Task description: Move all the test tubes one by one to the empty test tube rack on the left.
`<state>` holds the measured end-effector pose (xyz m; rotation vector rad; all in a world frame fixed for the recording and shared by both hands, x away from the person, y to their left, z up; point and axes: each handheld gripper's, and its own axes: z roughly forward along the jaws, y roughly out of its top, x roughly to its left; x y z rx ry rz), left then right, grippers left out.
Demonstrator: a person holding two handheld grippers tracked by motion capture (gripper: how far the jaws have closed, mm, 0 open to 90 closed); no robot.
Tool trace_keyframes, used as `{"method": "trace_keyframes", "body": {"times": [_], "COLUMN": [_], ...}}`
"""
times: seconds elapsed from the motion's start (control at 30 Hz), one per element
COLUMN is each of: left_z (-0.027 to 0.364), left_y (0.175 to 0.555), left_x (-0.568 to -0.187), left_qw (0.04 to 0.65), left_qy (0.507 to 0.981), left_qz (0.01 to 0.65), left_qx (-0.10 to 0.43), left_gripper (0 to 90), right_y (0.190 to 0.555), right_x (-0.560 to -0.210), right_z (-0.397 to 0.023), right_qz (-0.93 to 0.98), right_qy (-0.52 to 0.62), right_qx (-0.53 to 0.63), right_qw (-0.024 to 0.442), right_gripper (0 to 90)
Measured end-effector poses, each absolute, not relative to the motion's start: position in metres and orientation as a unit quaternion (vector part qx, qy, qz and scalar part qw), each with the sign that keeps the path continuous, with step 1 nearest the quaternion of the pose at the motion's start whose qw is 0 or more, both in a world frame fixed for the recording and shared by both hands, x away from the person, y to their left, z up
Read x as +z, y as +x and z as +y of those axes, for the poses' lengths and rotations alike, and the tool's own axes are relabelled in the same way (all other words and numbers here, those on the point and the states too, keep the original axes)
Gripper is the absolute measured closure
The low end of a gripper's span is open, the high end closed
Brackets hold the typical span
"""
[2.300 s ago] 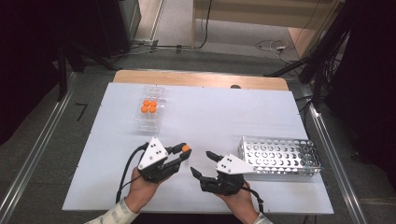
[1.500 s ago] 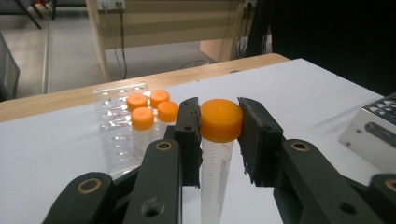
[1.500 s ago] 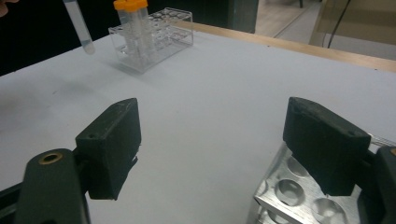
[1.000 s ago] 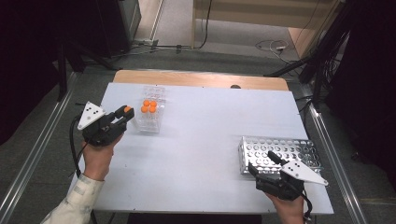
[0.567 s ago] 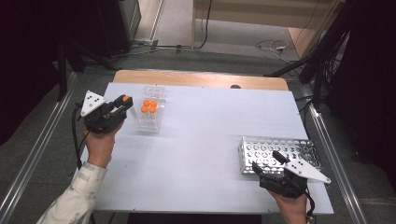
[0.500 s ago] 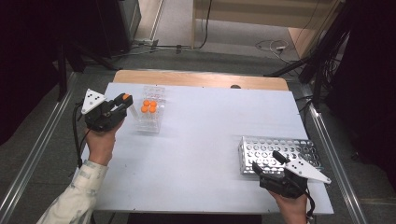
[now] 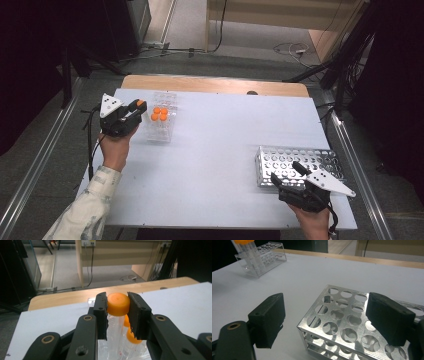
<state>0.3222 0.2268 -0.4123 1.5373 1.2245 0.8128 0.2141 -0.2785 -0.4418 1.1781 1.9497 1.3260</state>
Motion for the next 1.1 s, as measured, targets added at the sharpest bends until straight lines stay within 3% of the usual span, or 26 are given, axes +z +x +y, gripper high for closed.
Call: {"method": "trace_keyframes", "body": {"times": [0.63,0.77,1.1], "left_z": [0.222,0.222,0.222], "left_y": [0.322,0.322,0.32], "left_x": [-0.432,-0.432,-0.43], "left_qw": [0.469,0.475,0.474], "left_qy": [0.646,0.644,0.641], "left_qz": [0.501,0.503,0.508], "left_qx": [0.334,0.328,0.326], "left_gripper": [69.8,61.6,52.2], "right_y": [0.214,0.214,0.214], "right_x": [-0.443,-0.443,-0.443], "right_z": [-0.278,-0.278,-0.278], "right_qz": [0.717,0.718,0.718], "right_qy": [0.433,0.432,0.433], "right_qx": [0.485,0.485,0.485], "right_qw": [0.25,0.25,0.25], "right_gripper": [14.5,14.5,14.6]}}
